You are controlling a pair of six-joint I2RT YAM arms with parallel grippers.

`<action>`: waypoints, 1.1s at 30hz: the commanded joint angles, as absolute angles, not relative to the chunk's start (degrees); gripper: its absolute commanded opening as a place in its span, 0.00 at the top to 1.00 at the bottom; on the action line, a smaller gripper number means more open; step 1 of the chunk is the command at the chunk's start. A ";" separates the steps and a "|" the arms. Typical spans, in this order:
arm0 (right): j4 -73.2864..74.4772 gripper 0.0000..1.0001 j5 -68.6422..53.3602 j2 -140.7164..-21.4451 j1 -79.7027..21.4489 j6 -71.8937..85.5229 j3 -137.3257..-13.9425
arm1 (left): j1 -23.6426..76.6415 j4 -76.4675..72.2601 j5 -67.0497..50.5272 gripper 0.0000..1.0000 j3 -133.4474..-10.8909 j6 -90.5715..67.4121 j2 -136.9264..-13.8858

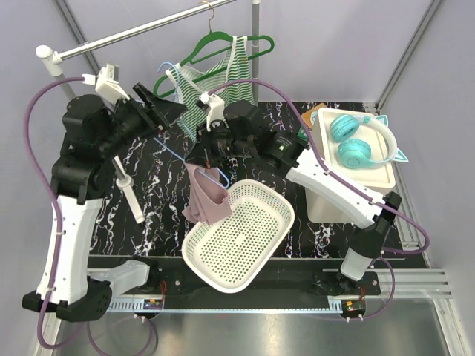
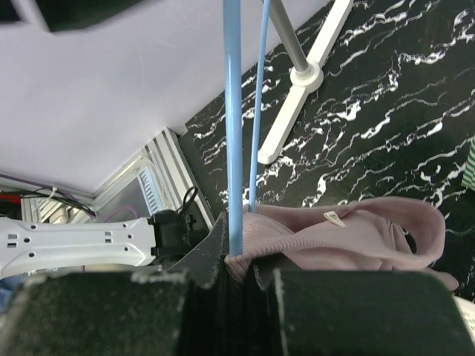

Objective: Remove the tank top from the hanger

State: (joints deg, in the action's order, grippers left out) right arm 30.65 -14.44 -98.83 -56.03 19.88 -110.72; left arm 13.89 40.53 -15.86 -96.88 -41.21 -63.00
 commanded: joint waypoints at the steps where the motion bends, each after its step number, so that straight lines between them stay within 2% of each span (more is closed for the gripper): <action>1: 26.11 1.00 -17.31 -99.40 -55.63 19.34 -115.75 | 13.71 35.69 -19.25 0.40 -96.07 -43.50 -64.42; 2: 26.36 1.00 -17.58 -99.93 -55.55 19.60 -116.27 | 13.71 35.77 -18.99 0.42 -95.89 -43.33 -64.51; 3: 26.37 1.00 -18.01 -100.11 -55.46 19.69 -116.45 | 13.71 35.77 -18.90 0.50 -95.37 -43.24 -64.86; 5: 26.37 1.00 -18.28 -100.55 -55.63 19.86 -116.81 | 13.71 35.77 -18.46 0.58 -94.92 -43.07 -65.04; 6: 26.37 1.00 -18.19 -100.72 -55.55 19.86 -116.89 | 13.71 35.77 -18.11 0.67 -95.01 -43.07 -65.13; 10: 26.54 0.92 -17.93 -101.68 -55.46 19.60 -117.77 | 13.80 35.77 -14.78 0.93 -96.06 -41.75 -65.91; 12: 26.63 0.90 -17.41 -102.48 -55.20 19.60 -118.65 | 13.71 35.95 -11.97 1.00 -97.47 -40.96 -66.44; 14: 27.07 0.89 -16.62 -103.88 -54.50 19.42 -120.67 | 13.54 35.95 -10.20 1.00 -99.22 -40.26 -67.76; 16: 27.33 0.82 -15.82 -105.98 -53.88 19.51 -122.94 | 13.19 35.86 -7.83 1.00 -100.45 -38.68 -68.55; 17: 27.77 0.74 -15.39 -106.78 -53.35 19.77 -124.09 | 13.01 35.95 -7.21 1.00 -101.50 -38.32 -69.25; 18: 28.64 0.53 -15.21 -107.92 -52.31 20.12 -125.49 | 12.75 35.95 -5.90 1.00 -101.69 -38.15 -69.43; 19: 32.31 0.39 -14.94 -110.28 -51.69 20.91 -130.03 | 12.40 35.95 -5.28 1.00 -102.04 -38.14 -69.52; 21: 37.41 0.26 -14.85 -113.19 -50.72 20.92 -136.02 | 11.78 35.86 -4.92 1.00 -102.74 -38.58 -69.96; 22: 42.40 0.16 -14.94 -115.64 -50.63 19.87 -141.45 | 11.43 35.69 -5.10 1.00 -103.01 -38.84 -70.22; 25: 46.49 0.09 -16.08 -116.11 -50.63 18.90 -144.40 | 10.55 35.51 -5.89 1.00 -104.67 -40.95 -71.28; 28: 46.32 0.02 -17.66 -112.60 -50.71 19.16 -140.63 | 9.50 34.98 -8.25 1.00 -106.51 -44.20 -72.86; 33: 45.79 0.00 -21.01 -108.90 -50.63 16.97 -137.20 | 8.88 34.54 -7.39 1.00 -108.02 -44.74 -74.00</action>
